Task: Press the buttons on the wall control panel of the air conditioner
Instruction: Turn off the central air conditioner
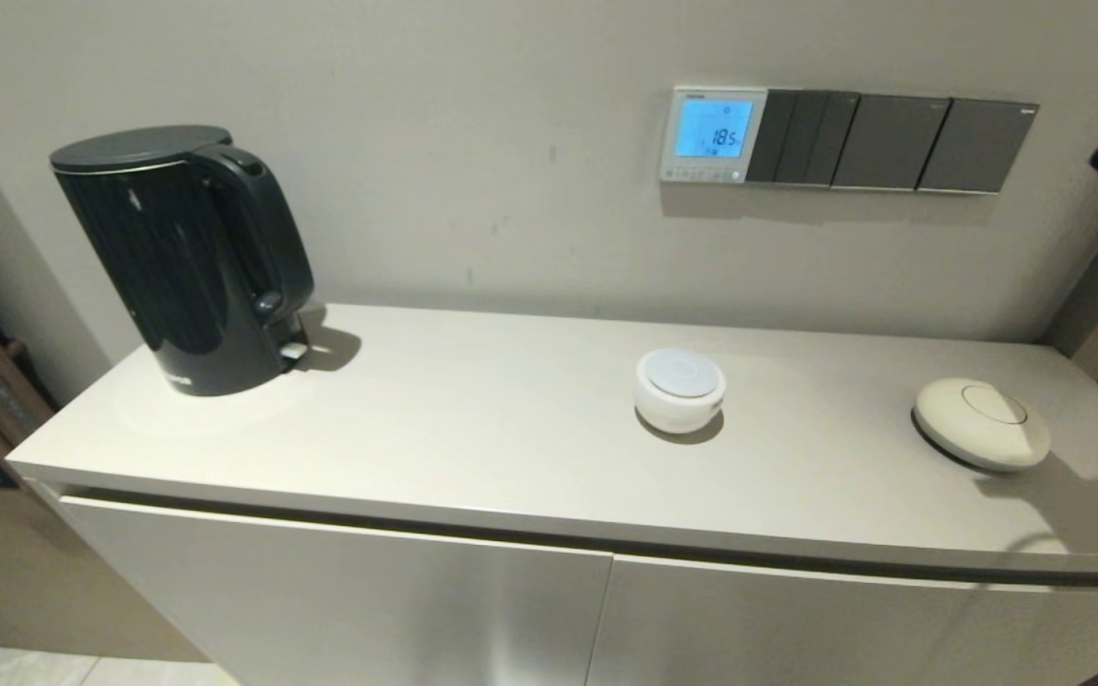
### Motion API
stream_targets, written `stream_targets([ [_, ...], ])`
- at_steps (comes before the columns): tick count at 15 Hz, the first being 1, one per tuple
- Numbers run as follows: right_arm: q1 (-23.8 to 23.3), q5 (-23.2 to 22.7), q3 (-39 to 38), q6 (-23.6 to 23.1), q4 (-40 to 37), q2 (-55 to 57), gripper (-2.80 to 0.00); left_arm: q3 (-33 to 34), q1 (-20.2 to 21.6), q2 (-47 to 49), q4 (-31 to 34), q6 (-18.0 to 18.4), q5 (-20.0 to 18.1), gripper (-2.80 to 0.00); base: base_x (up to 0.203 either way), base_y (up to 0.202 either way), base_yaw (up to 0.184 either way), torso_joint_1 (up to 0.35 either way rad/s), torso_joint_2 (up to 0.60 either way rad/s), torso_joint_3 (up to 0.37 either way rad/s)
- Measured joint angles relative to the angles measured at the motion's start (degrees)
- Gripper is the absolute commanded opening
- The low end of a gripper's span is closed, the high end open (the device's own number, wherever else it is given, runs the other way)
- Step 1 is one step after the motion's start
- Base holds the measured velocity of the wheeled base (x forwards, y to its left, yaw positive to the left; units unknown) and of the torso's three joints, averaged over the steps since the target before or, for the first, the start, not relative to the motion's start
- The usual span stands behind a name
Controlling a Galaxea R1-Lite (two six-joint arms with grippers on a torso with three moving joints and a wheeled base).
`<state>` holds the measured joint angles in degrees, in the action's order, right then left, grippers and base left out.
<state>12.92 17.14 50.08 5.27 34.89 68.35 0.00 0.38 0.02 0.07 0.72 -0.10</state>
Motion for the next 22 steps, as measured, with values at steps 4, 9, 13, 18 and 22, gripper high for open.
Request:
stream_targets([
  [4,4.7,4.0,7.1,0.1,3.8,11.9,-2.8,0.0,0.0,0.0,0.0,0.0,0.0,-2.8,0.0,0.0,0.0,0.0,0.0,0.0],
  [9,8.5,5.9,13.0,-0.4,9.6,23.0,-2.8,0.0,0.0,0.0,0.0,0.0,0.0,-2.8,0.0,0.0,0.0,0.0,0.0,0.0],
  [13,9.1,6.4,16.0,-1.9,14.2,29.5,-2.8,0.0,0.0,0.0,0.0,0.0,0.0,-2.8,0.0,0.0,0.0,0.0,0.0,0.0],
  [18,9.6,7.2,20.6,-2.7,15.2,35.9,-2.8,0.0,0.0,0.0,0.0,0.0,0.0,-2.8,0.0,0.0,0.0,0.0,0.0,0.0],
  [22,9.8,7.1,22.5,-2.9,15.2,38.6,-2.8,0.0,0.0,0.0,0.0,0.0,0.0,-2.8,0.0,0.0,0.0,0.0,0.0,0.0],
])
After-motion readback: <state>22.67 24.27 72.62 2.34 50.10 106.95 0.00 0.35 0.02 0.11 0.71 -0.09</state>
